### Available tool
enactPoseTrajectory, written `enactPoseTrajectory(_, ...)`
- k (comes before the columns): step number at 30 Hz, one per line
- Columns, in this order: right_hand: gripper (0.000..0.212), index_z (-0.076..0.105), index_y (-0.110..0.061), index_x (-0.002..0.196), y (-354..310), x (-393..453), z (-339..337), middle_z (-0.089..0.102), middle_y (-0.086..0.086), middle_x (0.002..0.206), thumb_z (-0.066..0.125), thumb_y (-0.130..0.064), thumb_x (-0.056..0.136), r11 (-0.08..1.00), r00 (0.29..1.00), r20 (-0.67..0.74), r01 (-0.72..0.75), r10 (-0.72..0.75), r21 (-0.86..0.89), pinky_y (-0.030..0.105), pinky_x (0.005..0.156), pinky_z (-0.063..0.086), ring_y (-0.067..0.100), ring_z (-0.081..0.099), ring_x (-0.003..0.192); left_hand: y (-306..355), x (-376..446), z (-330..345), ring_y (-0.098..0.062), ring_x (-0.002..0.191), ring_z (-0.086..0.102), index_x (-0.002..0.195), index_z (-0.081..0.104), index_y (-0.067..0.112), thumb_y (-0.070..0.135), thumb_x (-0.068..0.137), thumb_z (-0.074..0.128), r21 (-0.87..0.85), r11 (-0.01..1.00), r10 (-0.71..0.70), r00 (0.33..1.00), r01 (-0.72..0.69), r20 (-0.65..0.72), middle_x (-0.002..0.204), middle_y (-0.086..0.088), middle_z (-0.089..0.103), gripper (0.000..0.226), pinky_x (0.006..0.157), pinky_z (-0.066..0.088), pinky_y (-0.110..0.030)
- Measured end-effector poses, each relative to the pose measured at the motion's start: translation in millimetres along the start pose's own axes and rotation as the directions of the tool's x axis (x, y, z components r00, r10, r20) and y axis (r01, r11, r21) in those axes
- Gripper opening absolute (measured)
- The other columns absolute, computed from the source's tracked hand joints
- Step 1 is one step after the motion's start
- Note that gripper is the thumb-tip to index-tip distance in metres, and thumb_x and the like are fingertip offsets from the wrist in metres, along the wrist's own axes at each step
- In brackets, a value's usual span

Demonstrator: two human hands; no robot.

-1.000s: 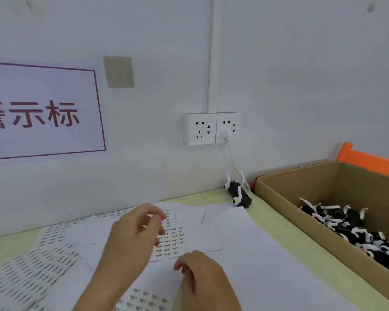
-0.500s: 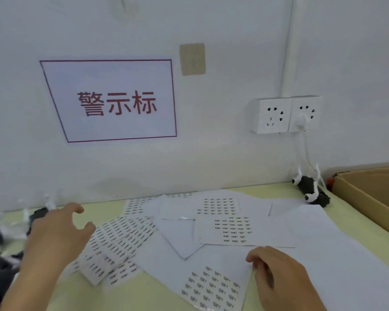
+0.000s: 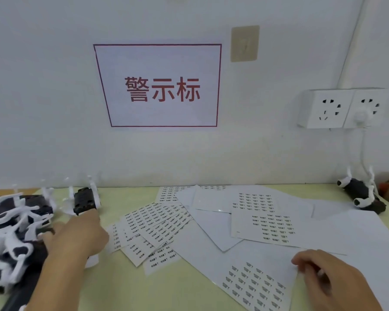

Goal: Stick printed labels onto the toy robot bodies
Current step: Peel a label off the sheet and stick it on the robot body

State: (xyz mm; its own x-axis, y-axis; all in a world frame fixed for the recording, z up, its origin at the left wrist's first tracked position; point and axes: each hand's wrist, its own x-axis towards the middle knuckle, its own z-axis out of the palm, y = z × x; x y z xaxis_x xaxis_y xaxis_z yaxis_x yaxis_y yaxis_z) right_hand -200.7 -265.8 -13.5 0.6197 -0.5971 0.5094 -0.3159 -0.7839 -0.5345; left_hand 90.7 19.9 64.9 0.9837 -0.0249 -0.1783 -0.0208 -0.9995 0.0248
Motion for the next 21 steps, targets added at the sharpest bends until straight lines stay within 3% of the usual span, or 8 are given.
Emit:
enactPoseTrajectory(2, 0.058, 0.065, -0.033, 0.064, 1, 0, 1, 0.059, -0.033, 0.099, 0.079, 0.022, 0.054, 1.000, 1.000, 0.001, 0.009, -0.009, -0.005, -0.002, 0.063, 0.039, -0.007, 0.056, 0.070, 2, 1, 3, -0.035, 0.125, 0.045, 0.127, 0.047, 0.023, 0.013, 0.094, 0.043, 0.012, 1.000, 0.003, 1.000, -0.003, -0.030, 0.128, -0.010, 0.052, 0.035, 0.107, 0.038, -0.041)
enactPoseTrajectory(6, 0.060, 0.065, -0.036, 0.067, 3, -1, 2, 0.062, -0.030, 0.098, 0.077, 0.022, 0.059, 1.000, 1.000, 0.008, 0.008, -0.008, 0.010, 0.005, 0.065, 0.043, -0.003, 0.057, 0.071, -2, 12, 6, -0.033, 0.088, 0.057, 0.115, 0.058, 0.003, 0.001, 0.095, 0.045, -0.198, 0.977, 0.049, 0.985, -0.083, -0.167, 0.090, -0.010, 0.055, 0.024, 0.073, 0.046, -0.036)
enactPoseTrajectory(8, 0.058, 0.066, -0.034, 0.068, 5, -1, 2, 0.066, -0.024, 0.087, 0.075, 0.023, 0.061, 1.000, 1.000, 0.015, 0.012, -0.012, 0.017, 0.006, 0.065, 0.043, -0.004, 0.058, 0.070, -1, 12, 3, -0.031, 0.080, 0.056, 0.115, 0.061, 0.001, -0.001, 0.096, 0.044, -0.249, 0.961, 0.064, 0.972, -0.121, -0.228, 0.094, -0.015, 0.058, 0.026, 0.066, 0.042, -0.034)
enactPoseTrajectory(10, 0.058, 0.066, -0.034, 0.068, 6, 0, 2, 0.065, -0.023, 0.066, 0.073, 0.024, 0.063, 1.000, 1.000, 0.022, 0.005, -0.005, 0.028, 0.005, 0.066, 0.043, -0.006, 0.058, 0.071, 3, 9, 1, -0.035, 0.088, 0.057, 0.125, 0.058, 0.006, -0.002, 0.096, 0.042, -0.295, 0.945, 0.067, 0.964, -0.144, -0.256, 0.110, -0.020, 0.059, 0.034, 0.072, 0.044, -0.036)
enactPoseTrajectory(14, 0.058, 0.064, -0.038, 0.071, 5, -1, 0, 0.065, -0.022, 0.071, 0.070, 0.020, 0.069, 0.997, 0.999, 0.038, -0.018, 0.015, 0.073, 0.007, 0.070, 0.043, -0.009, 0.058, 0.076, 7, -1, -11, -0.042, 0.112, 0.052, 0.123, 0.056, 0.014, -0.001, 0.092, 0.038, -0.191, 0.976, 0.049, 0.964, -0.102, -0.260, 0.114, -0.018, 0.060, 0.039, 0.100, 0.044, -0.047)
enactPoseTrajectory(16, 0.060, 0.063, -0.038, 0.072, 5, -1, 1, 0.064, -0.021, 0.069, 0.069, 0.021, 0.069, 0.998, 0.999, 0.045, -0.005, 0.002, 0.069, 0.005, 0.069, 0.042, -0.010, 0.058, 0.076, 9, -8, -23, -0.042, 0.109, 0.054, 0.123, 0.056, 0.016, -0.003, 0.090, 0.039, -0.266, 0.954, 0.047, 0.942, -0.141, -0.331, 0.113, -0.017, 0.062, 0.042, 0.095, 0.046, -0.047)
enactPoseTrajectory(19, 0.059, 0.064, -0.038, 0.072, 4, -1, 0, 0.065, -0.023, 0.091, 0.068, 0.020, 0.069, 0.997, 0.999, 0.042, -0.010, 0.006, 0.075, 0.003, 0.069, 0.041, -0.011, 0.057, 0.074, 19, -28, -41, -0.024, 0.081, 0.059, 0.106, 0.063, 0.018, -0.008, 0.094, 0.035, -0.603, 0.718, 0.066, 0.896, -0.348, -0.439, 0.100, -0.010, 0.065, 0.040, 0.063, 0.043, -0.034)
enactPoseTrajectory(21, 0.060, 0.063, -0.041, 0.073, 4, -1, 0, 0.064, -0.025, 0.093, 0.068, 0.019, 0.071, 0.996, 0.999, 0.046, -0.029, 0.025, 0.090, 0.004, 0.069, 0.041, -0.010, 0.057, 0.076, 31, -46, -50, -0.014, 0.078, 0.060, 0.092, 0.068, 0.024, -0.004, 0.096, 0.034, -0.764, 0.495, 0.086, 0.898, -0.414, -0.431, 0.094, -0.004, 0.070, 0.045, 0.056, 0.039, -0.027)
